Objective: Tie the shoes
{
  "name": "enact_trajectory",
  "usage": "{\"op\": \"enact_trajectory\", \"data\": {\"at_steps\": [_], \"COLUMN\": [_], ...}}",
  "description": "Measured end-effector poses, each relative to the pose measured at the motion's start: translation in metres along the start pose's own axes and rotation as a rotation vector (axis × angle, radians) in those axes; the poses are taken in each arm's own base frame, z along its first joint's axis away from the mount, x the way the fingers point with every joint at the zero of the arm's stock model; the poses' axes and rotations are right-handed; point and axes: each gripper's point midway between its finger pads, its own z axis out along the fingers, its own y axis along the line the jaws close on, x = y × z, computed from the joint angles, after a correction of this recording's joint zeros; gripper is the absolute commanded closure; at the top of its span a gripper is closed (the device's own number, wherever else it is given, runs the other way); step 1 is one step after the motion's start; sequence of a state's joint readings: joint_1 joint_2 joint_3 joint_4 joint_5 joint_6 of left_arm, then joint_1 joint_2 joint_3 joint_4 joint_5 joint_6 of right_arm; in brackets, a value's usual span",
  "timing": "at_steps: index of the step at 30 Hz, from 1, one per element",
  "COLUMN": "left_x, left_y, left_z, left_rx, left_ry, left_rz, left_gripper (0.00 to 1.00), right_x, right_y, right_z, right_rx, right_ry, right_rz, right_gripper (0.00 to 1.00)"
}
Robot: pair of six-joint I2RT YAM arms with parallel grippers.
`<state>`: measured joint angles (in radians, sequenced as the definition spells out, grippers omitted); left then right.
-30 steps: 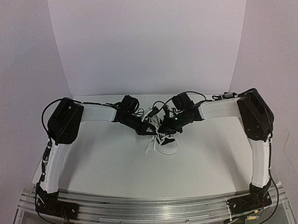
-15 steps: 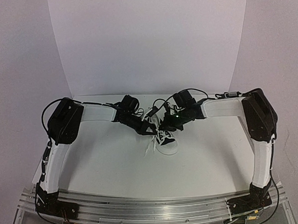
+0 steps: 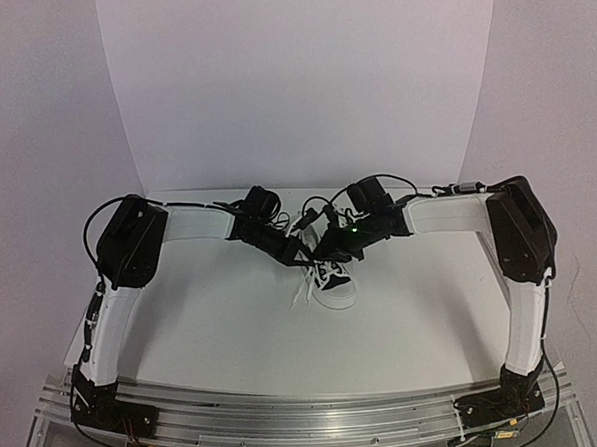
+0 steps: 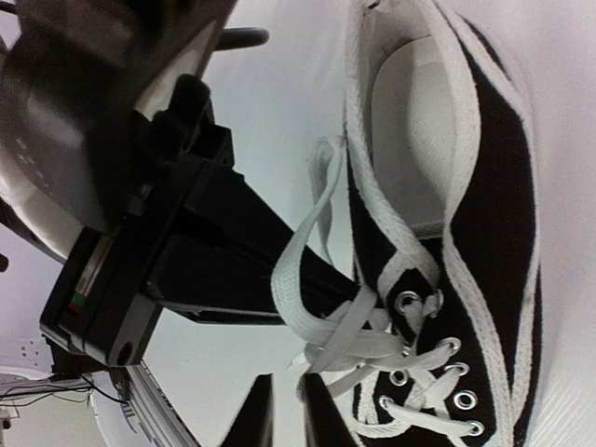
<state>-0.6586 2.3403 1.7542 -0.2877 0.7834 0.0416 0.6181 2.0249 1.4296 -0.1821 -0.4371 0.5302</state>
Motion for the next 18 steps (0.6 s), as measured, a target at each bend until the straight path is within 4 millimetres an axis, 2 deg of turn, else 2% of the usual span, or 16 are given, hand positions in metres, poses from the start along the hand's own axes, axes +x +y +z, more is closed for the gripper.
{"op": "enact_trajectory", "data": {"at_steps": [3, 10, 14, 18], "left_x": [0.001, 0.002, 0.003, 0.004], "left_y": [0.001, 0.001, 0.004, 0.005], "left_z": [0.001, 0.002, 0.004, 0.006], "left_rx": [0.000, 0.001, 0.001, 0.002], "left_ry": [0.002, 0.003, 0.002, 0.000], "left_rz": [-0.014, -0.024, -0.024, -0.024], "left_gripper": [1.00, 1.00, 1.00, 1.00], "right_x": [-0.002, -0.010, -0.013, -0.020], "right_y": [0.007, 0.010, -0.001, -0.008], "right_z": [0.003, 0.002, -0.006, -0.022], "right_rx": [-0.028, -0.046, 0.001, 0.062], "right_ry": [0.006, -0.018, -0.053, -0.103], "right_rz": [-0.002, 0.003, 0.024, 0.032], "right_gripper": [0.63, 0.54, 0.56, 0.66]}}
